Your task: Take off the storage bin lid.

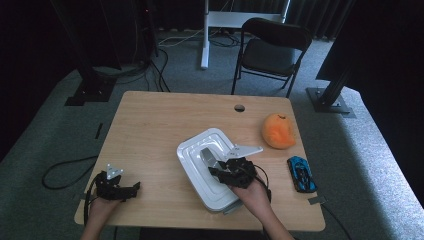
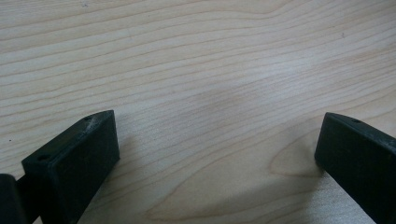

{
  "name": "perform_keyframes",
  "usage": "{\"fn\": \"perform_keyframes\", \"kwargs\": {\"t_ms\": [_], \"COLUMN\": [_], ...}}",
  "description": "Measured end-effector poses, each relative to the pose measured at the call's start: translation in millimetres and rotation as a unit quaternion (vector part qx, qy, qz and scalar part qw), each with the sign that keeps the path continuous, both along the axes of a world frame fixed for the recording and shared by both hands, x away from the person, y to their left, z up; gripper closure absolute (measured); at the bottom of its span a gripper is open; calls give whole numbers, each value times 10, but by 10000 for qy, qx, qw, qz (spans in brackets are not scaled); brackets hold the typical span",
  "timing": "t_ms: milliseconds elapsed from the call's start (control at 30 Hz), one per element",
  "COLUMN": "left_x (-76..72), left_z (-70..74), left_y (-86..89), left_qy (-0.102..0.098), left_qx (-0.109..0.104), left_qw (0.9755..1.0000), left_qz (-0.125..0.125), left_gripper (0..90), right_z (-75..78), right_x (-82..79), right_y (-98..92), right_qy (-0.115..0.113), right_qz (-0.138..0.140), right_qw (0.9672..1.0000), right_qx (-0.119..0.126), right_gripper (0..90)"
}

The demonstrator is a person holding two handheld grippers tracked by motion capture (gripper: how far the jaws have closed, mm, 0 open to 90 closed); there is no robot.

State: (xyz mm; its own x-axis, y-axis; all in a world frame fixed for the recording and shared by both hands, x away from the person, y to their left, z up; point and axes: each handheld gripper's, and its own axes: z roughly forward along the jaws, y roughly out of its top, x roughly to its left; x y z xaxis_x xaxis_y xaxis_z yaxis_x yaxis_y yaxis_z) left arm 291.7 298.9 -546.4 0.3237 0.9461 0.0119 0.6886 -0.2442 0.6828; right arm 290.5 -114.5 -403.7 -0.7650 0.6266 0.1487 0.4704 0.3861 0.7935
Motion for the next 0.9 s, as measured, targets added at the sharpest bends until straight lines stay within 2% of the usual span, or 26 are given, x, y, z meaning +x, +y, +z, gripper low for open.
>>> {"fn": "perform_keyframes", "kwargs": {"t_ms": [333,900], "left_x": [0,0], "left_z": [-1,0], "left_y": [0,0], "left_qy": [-7,1], "left_qx": [-2,-1], "left_qw": [10000,10000], "left_qz": [3,0], "left_gripper": [2,2], "right_z": [114,263], "right_x": [-19,98], "right_y": [-99,-271], "right_qy": [-104,-320], "right_qz": [-44,-303], "right_qw": [9998,9986], "right_qx": [164,284], "right_gripper": [683,684]}}
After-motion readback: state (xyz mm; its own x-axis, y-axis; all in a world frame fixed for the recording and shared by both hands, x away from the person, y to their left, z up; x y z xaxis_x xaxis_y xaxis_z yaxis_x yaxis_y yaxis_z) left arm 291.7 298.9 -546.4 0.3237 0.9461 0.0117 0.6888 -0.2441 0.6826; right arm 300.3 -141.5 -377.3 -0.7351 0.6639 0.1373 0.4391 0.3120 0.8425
